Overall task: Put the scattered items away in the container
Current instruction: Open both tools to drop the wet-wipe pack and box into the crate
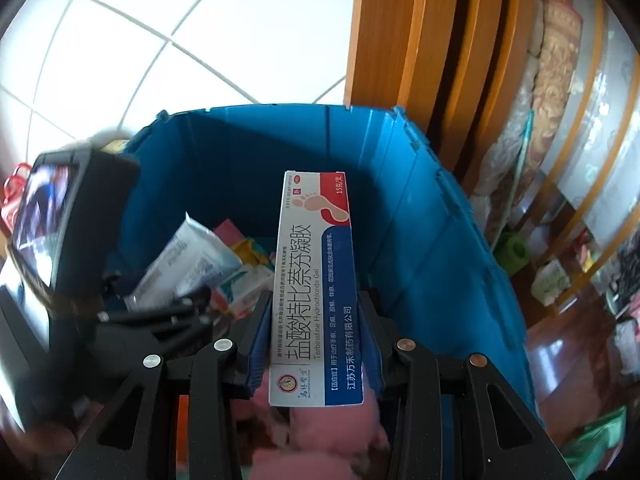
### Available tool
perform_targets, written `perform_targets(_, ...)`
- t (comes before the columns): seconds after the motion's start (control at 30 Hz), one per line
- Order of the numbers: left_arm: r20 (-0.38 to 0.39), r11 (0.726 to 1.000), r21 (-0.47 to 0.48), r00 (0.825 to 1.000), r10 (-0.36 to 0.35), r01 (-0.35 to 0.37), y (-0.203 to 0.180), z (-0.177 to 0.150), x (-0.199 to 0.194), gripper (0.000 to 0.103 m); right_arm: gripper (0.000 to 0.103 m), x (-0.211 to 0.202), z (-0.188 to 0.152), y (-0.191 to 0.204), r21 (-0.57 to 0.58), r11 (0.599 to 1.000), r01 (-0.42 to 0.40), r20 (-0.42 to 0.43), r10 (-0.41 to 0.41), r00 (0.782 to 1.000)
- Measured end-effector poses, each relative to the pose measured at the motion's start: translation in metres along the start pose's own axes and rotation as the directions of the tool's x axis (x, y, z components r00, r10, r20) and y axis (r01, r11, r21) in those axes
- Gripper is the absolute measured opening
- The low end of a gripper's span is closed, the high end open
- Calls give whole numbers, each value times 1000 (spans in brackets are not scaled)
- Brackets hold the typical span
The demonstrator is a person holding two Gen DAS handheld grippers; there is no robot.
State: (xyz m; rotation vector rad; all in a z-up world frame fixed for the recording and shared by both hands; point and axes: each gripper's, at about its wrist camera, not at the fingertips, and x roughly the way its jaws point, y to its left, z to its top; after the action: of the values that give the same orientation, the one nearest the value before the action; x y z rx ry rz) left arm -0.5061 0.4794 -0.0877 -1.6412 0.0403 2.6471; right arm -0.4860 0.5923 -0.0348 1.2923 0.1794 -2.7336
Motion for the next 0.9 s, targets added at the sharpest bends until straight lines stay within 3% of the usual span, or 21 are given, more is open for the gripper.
perform_targets(0.13,-112,1000,6,994,16,-15,-5,-10,30,50,39,44,1,8,-20,999,35,-88,-37,995)
perform_targets(0.27,-129,1000,4,991,31,-30,-8,-15,35,50,39,72,-8,7,-9,1000,0,-154,-2,988)
perform_targets(0.4,-168,998,-59,986,-8,-2,-4,-17,41,53,39,75,-12,-3,16,1000,-6,-164,8,986)
perform_targets(0.47,-169,998,-54,986,3,-13,-3,-15,43,58,39,74,-13,-3,18,1000,-14,-170,17,985)
perform_targets(0.53,-150,999,-48,989,16,-24,-6,-14,40,71,39,75,-12,-3,0,1000,-11,-172,11,985)
perform_targets(0.63,-133,998,-51,991,33,-40,-4,-16,36,75,39,77,-11,-4,-4,1000,-15,-177,14,984)
perform_targets(0.9,-133,998,-43,990,43,-50,5,-10,37,76,40,85,-12,-4,1,1000,-10,-209,9,978)
